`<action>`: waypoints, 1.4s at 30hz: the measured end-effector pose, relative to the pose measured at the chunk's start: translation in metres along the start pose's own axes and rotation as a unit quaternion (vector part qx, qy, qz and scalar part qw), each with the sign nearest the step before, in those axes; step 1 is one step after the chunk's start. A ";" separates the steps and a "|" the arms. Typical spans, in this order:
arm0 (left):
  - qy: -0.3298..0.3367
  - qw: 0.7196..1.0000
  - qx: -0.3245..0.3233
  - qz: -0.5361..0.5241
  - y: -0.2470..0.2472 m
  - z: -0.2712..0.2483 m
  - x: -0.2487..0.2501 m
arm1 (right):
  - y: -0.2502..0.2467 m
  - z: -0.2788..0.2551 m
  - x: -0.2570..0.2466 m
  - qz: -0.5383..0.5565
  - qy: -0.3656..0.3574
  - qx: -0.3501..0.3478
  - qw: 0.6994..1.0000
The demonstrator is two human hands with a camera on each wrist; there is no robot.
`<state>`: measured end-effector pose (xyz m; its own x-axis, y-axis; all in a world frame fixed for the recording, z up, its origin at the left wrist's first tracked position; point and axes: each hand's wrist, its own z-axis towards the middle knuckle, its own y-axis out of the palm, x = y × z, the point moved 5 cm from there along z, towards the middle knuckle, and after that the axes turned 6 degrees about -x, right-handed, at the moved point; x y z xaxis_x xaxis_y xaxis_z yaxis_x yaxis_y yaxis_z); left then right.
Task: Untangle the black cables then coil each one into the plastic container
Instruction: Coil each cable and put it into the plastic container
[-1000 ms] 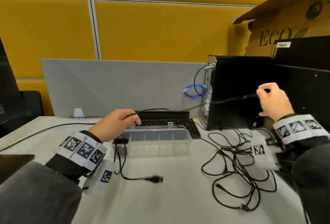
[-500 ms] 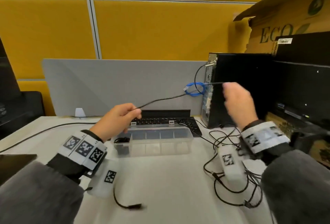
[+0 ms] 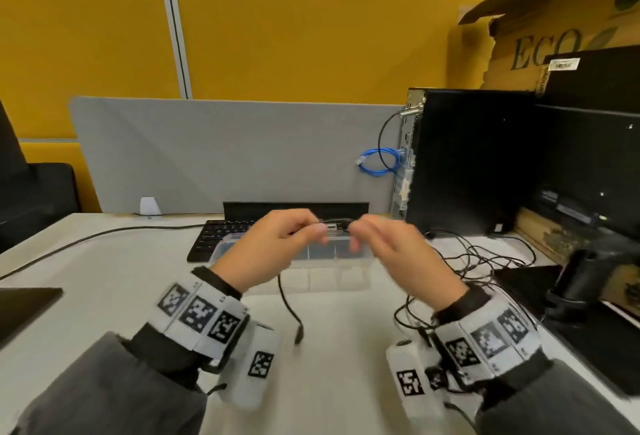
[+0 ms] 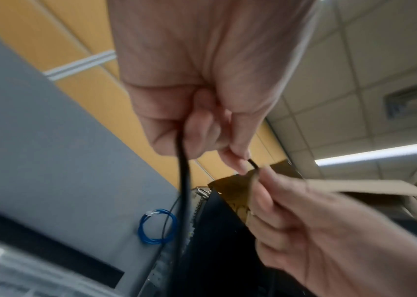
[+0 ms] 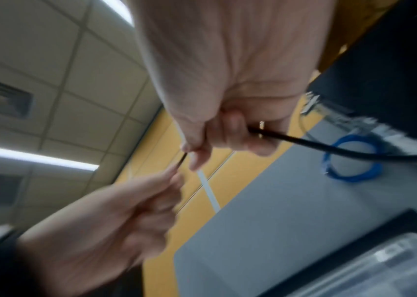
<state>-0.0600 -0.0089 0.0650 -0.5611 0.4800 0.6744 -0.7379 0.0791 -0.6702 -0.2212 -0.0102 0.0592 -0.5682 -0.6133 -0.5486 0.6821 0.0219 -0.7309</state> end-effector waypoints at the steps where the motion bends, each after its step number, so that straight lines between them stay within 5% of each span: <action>1: -0.023 0.999 0.021 -0.033 -0.005 -0.006 -0.012 | -0.015 -0.001 0.015 0.019 0.015 0.084 0.996; 3: -0.063 0.992 0.055 -0.095 -0.011 -0.018 -0.033 | -0.037 -0.007 0.048 0.060 0.067 0.218 0.972; 5: -0.083 0.983 0.057 -0.156 -0.004 -0.024 -0.043 | -0.036 -0.008 0.061 0.060 0.103 0.233 0.965; 7: -0.088 0.975 0.054 -0.197 0.008 -0.023 -0.045 | -0.012 -0.003 0.048 -0.056 0.116 0.151 0.980; 10: -0.086 0.959 0.034 -0.266 0.022 -0.019 -0.045 | 0.035 0.004 0.017 -0.266 0.059 0.009 0.962; 12: -0.085 0.927 0.014 -0.365 0.029 -0.020 -0.047 | 0.048 0.006 0.005 -0.221 0.028 -0.023 0.975; 15: -0.076 0.839 0.000 -0.538 0.034 -0.023 -0.046 | 0.051 0.007 0.011 -0.081 0.031 -0.055 0.995; 19: -0.027 0.748 0.051 -0.661 0.028 -0.021 -0.048 | 0.071 -0.003 0.020 -0.131 0.061 -0.203 0.969; 21: -0.021 0.726 0.087 -0.681 0.025 -0.021 -0.054 | 0.091 -0.013 0.013 -0.161 0.053 -0.277 0.946; 23: -0.030 0.750 0.123 -0.649 0.022 -0.021 -0.062 | 0.106 -0.021 0.000 -0.185 0.008 -0.306 0.934; 25: -0.047 0.808 0.147 -0.569 0.018 -0.023 -0.069 | 0.101 -0.023 -0.014 -0.181 -0.028 -0.275 0.944; 29: -0.108 0.925 0.016 -0.364 0.026 -0.025 -0.067 | 0.052 -0.024 -0.027 -0.077 -0.071 -0.018 0.994; 31: -0.115 0.924 -0.103 -0.351 0.039 -0.030 -0.053 | 0.033 -0.025 -0.019 -0.069 -0.102 0.139 0.983; 33: -0.099 0.894 -0.167 -0.404 0.045 -0.036 -0.037 | 0.028 -0.019 -0.002 -0.077 -0.052 0.181 0.979; 36: -0.069 0.859 -0.125 -0.491 0.042 -0.037 -0.026 | 0.052 -0.010 0.028 -0.122 0.092 -0.012 0.988; 39: -0.049 0.820 -0.006 -0.570 0.035 -0.029 -0.035 | 0.087 -0.019 0.013 -0.076 0.064 -0.227 0.969; 42: -0.071 0.865 0.097 -0.487 0.030 -0.025 -0.058 | 0.095 -0.028 -0.012 -0.106 0.009 -0.310 0.945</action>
<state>-0.0406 -0.0126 -0.0020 0.3328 0.1555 0.9301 -0.9276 0.2313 0.2933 -0.1630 0.0211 -0.0149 -0.6729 -0.6425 -0.3665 0.1552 0.3618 -0.9193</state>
